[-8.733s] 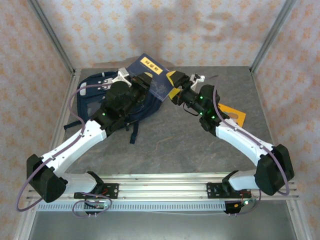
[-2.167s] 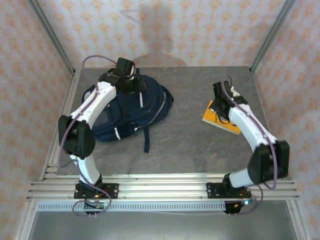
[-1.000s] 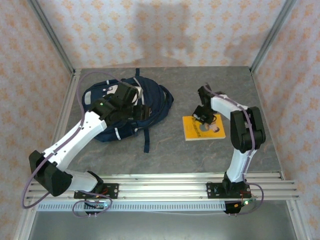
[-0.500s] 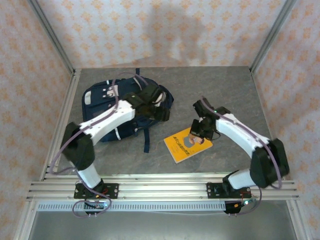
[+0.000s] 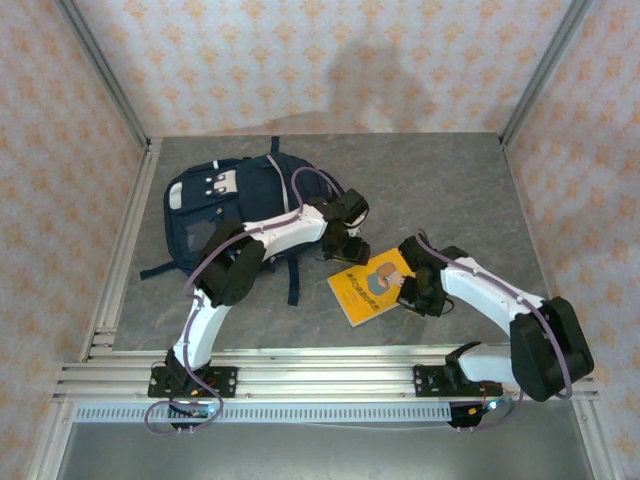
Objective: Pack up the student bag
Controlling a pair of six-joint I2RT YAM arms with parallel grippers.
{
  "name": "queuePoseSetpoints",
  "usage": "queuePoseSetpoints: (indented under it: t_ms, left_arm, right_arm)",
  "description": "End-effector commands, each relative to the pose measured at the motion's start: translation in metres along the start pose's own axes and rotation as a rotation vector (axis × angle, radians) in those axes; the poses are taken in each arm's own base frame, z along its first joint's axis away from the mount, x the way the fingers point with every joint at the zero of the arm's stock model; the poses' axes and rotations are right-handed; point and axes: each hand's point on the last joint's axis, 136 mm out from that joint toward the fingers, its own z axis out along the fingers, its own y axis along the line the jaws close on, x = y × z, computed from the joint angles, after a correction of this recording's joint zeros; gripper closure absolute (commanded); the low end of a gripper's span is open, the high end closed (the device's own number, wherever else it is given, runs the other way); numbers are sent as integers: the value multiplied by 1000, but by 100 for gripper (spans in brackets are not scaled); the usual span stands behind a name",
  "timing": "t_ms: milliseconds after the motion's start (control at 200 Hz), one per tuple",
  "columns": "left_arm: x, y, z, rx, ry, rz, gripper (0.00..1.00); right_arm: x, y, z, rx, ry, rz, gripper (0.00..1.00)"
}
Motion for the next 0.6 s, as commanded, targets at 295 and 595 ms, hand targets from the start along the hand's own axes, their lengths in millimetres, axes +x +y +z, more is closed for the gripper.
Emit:
queuePoseSetpoints:
  t_ms: [295,595]
  left_arm:
    - [32,-21,-1,186,62,-35,42]
    - [41,-32,-9,291,35,-133,43]
  right_arm:
    - [-75,48,16,1,-45,13,100]
    - [-104,50,-14,-2,-165,13,100]
